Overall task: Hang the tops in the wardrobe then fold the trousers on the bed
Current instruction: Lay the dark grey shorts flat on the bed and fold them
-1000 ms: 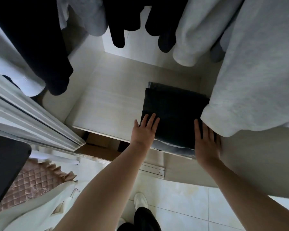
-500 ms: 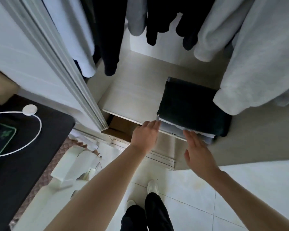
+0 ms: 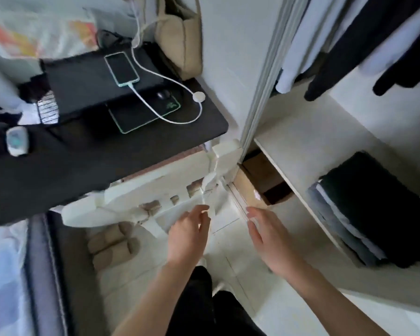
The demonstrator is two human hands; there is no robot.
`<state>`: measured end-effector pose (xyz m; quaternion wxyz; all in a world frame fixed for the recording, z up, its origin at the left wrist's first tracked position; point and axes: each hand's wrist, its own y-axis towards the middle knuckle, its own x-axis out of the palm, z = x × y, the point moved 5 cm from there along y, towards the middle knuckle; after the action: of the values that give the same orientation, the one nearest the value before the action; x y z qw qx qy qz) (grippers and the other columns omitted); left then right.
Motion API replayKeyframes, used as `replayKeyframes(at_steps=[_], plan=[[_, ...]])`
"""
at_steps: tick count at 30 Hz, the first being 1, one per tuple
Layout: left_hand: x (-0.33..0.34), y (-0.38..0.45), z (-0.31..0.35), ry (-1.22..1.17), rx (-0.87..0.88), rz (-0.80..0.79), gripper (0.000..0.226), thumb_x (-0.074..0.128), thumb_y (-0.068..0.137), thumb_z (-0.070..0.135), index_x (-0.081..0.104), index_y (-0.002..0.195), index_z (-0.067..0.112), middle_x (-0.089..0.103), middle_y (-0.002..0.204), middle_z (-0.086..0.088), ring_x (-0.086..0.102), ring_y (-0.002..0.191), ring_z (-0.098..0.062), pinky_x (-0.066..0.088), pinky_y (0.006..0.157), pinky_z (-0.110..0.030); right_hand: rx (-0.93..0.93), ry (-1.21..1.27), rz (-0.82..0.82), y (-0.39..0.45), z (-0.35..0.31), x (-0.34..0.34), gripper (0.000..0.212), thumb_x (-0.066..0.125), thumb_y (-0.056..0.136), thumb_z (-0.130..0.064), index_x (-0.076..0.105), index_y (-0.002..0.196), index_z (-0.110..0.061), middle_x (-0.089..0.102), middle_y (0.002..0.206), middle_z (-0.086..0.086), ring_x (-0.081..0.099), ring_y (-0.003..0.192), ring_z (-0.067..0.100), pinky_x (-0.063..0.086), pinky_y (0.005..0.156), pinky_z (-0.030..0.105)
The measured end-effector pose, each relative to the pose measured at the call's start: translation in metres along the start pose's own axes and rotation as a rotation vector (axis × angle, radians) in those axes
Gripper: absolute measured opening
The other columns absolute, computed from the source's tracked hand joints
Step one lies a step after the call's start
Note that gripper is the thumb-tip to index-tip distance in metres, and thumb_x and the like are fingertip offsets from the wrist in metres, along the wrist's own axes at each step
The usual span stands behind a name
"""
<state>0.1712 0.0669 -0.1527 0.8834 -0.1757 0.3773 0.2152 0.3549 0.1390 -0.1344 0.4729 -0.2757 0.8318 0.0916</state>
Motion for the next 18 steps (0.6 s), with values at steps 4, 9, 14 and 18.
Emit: replayKeyframes(at_steps=[4, 9, 14, 18], plan=[[-0.044, -0.089, -0.060, -0.114, -0.283, 0.264, 0.015, 0.051, 0.098, 0.026, 0.064, 0.105, 0.030, 0.069, 0.082, 0.015, 0.063, 0.072, -0.009, 0.051, 0.061, -0.032, -0.209, 0.013, -0.207, -0.018, -0.050, 0.033, 0.035, 0.043, 0.099, -0.032, 0.048, 0.132, -0.024, 0.058, 0.120, -0.008, 0.058, 0.100, 0.006, 0.040, 0.076, 0.014], [-0.071, -0.213, -0.112, -0.228, -0.570, 0.546, 0.017, 0.050, 0.098, 0.028, 0.065, 0.105, 0.027, 0.070, 0.082, 0.013, 0.064, 0.075, -0.013, 0.051, 0.066, -0.035, -0.459, 0.006, -0.454, -0.061, -0.112, 0.079, 0.033, 0.039, 0.100, -0.032, 0.046, 0.132, -0.025, 0.055, 0.117, -0.009, 0.051, 0.098, 0.003, 0.036, 0.078, 0.014], [-0.070, -0.354, -0.151, -0.321, -0.845, 0.793, 0.013, 0.049, 0.098, 0.031, 0.062, 0.096, 0.030, 0.067, 0.075, 0.014, 0.063, 0.077, -0.009, 0.051, 0.070, -0.035, -0.723, -0.040, -0.663, -0.135, -0.181, 0.130, 0.032, 0.040, 0.101, -0.031, 0.051, 0.129, -0.020, 0.059, 0.112, -0.008, 0.051, 0.109, 0.007, 0.036, 0.083, 0.014], [-0.048, -0.453, -0.173, -0.380, -1.039, 0.914, 0.015, 0.049, 0.099, 0.032, 0.063, 0.094, 0.031, 0.067, 0.071, 0.015, 0.062, 0.071, -0.003, 0.050, 0.068, -0.031, -0.864, -0.080, -0.795, -0.196, -0.223, 0.172, 0.032, 0.039, 0.100, -0.034, 0.050, 0.129, -0.025, 0.059, 0.111, -0.011, 0.051, 0.107, 0.005, 0.042, 0.086, 0.021]])
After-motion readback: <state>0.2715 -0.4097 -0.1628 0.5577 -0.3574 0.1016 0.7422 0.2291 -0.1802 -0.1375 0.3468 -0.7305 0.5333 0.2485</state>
